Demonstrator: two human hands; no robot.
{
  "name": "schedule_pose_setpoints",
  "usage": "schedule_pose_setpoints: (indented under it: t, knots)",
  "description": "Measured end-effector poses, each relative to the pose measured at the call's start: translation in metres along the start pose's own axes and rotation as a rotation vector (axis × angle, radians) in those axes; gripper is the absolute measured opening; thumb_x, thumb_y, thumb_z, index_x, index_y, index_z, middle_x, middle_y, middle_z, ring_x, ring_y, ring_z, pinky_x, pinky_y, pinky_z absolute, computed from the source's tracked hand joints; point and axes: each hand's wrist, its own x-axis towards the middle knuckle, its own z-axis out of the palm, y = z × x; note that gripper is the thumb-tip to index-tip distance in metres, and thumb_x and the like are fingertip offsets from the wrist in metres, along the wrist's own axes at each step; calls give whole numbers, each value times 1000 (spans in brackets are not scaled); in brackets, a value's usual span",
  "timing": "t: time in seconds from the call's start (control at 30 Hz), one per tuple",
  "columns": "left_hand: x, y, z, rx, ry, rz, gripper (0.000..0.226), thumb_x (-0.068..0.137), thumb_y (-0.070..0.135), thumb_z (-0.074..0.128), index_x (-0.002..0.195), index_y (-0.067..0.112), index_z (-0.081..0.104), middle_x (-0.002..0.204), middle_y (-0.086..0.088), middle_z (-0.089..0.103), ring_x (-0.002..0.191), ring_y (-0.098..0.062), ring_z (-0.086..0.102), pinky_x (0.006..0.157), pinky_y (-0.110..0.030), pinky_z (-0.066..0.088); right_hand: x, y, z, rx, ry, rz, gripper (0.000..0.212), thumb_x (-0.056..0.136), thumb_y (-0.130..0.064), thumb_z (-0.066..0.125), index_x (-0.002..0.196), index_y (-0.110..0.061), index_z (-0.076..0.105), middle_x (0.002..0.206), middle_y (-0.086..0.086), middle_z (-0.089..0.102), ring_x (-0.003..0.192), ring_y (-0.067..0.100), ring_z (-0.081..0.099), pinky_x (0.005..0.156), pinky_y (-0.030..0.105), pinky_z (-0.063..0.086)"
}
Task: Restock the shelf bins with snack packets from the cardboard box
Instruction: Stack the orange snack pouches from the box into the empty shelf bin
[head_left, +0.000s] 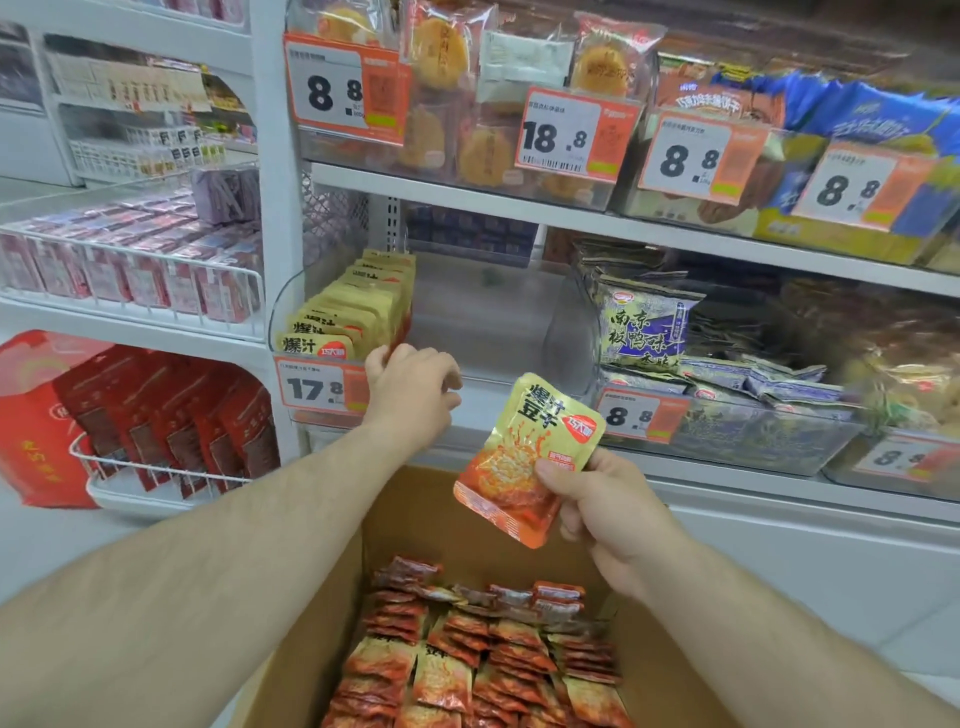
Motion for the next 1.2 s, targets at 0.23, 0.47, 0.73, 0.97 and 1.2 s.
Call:
schedule_pose_setpoints:
  t: [0.23,0.47,0.73,0.97,1.2]
  knots:
    - [-20,4,-8,-19,-5,-13,16,94,18,58,87,31,65,89,17,55,109,-13,46,109,-35,9,-14,-38,10,57,-26,-103,6,97,-6,58,96,-10,62,55,-7,58,37,6,36,42,19,30]
    - [-22,1,-7,-41,-52,25,12,95,27,58,102,32,66,95,18,54,114,-10,46,108,-33,3,69,-106,47,-207,157,-358,20,86,-1,69,84,-20,64,81,0,68,50,0,56,43,15,40]
    - [-21,-2,-12,-96,-81,68,17,98,28,53,108,33,66,109,15,60,117,-10,46,105,-29,2,203,-102,95,-440,170,-182,15,84,-13,71,96,-10,64,98,5,68,96,28,69,74,39,59]
    - [-10,-4,-28,-15,-145,84,21,97,33,52,109,32,69,109,11,69,110,-14,56,103,-36,16,222,-103,130,-699,85,-128,16,102,-14,50,114,-8,58,88,7,63,61,16,52,41,17,43]
    - [-3,-4,-31,-72,-205,32,16,97,31,56,100,32,72,108,12,69,110,-14,55,102,-35,18,233,-95,146,-763,71,-145,38,105,-17,39,137,3,45,140,21,50,115,29,56,89,23,46]
